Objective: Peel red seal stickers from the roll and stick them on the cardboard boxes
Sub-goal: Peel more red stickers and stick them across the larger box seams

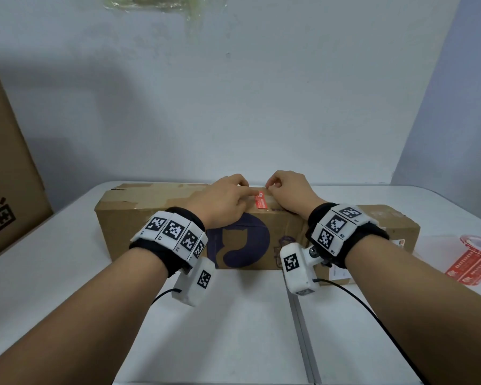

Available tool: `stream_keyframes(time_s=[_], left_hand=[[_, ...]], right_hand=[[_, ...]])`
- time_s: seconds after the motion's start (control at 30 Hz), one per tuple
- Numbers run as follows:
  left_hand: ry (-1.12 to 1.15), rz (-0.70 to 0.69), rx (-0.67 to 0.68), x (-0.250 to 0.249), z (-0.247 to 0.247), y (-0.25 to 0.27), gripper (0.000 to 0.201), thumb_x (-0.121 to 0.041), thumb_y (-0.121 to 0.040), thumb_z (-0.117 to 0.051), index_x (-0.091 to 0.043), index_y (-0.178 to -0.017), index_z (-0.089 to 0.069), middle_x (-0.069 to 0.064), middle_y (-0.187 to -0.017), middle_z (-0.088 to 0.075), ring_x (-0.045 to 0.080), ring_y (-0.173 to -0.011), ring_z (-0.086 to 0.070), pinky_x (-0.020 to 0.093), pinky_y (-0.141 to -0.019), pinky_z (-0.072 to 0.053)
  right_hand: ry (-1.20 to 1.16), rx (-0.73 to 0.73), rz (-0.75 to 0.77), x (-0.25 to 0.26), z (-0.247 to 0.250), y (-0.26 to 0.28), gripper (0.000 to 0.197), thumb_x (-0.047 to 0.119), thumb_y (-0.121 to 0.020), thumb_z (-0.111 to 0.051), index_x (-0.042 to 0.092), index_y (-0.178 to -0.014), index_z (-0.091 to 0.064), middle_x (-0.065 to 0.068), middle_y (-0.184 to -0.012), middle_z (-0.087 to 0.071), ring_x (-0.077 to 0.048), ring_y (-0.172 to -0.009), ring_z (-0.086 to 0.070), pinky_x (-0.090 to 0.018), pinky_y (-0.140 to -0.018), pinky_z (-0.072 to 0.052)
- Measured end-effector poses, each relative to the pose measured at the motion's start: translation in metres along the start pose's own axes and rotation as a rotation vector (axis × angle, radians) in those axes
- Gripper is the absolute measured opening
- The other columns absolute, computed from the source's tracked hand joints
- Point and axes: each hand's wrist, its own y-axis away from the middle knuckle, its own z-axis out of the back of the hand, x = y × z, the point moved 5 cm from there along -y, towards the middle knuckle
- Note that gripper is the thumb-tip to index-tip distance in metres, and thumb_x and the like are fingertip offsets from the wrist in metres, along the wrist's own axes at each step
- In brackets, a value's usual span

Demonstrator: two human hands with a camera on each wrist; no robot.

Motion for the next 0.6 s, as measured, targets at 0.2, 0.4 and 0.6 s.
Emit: stream_keyframes(time_s=[0.2, 0.4, 0.6], left_hand=[[-0.066, 0.064, 0.077, -0.006, -0.002, -0.002, 0.051, -0.02, -0.092, -0.032, -0.037, -0.139, -0.044, -0.003, -0.129, -0.045, 0.018, -0.122, -0.039, 0.04, -0.106, -0.037], [-0.101, 0.078, 0.102, -0.012, -0.004, -0.007, 0.052, -0.018, -0.094, -0.031, -0.032, -0.144, -0.036, 0.002, -0.131, -0.041, 0.022, -0.122, -0.037, 0.03, -0.106, -0.028], [-0.129, 0.114, 0.141, -0.013, -0.003, -0.011, 0.049, -0.019, -0.095, -0.03, -0.025, -0.142, -0.042, 0.004, -0.129, -0.041, 0.023, -0.12, -0.037, 0.032, -0.107, -0.029]], right_hand=[[-0.023, 0.021, -0.002, -0.001, -0.002, 0.002, 0.021, 0.015, -0.087, -0.055, 0.01, -0.103, -0.067, -0.011, -0.109, -0.064, -0.024, -0.107, -0.057, -0.024, -0.079, -0.039], [-0.047, 0.005, 0.01, -0.001, -0.002, 0.004, 0.021, 0.016, -0.087, -0.058, 0.007, -0.103, -0.068, -0.013, -0.11, -0.065, -0.026, -0.108, -0.057, -0.032, -0.09, -0.046], [-0.048, 0.007, 0.01, -0.002, -0.002, 0.005, 0.019, 0.017, -0.087, -0.059, 0.009, -0.102, -0.068, -0.013, -0.11, -0.064, -0.025, -0.107, -0.058, -0.031, -0.089, -0.046]])
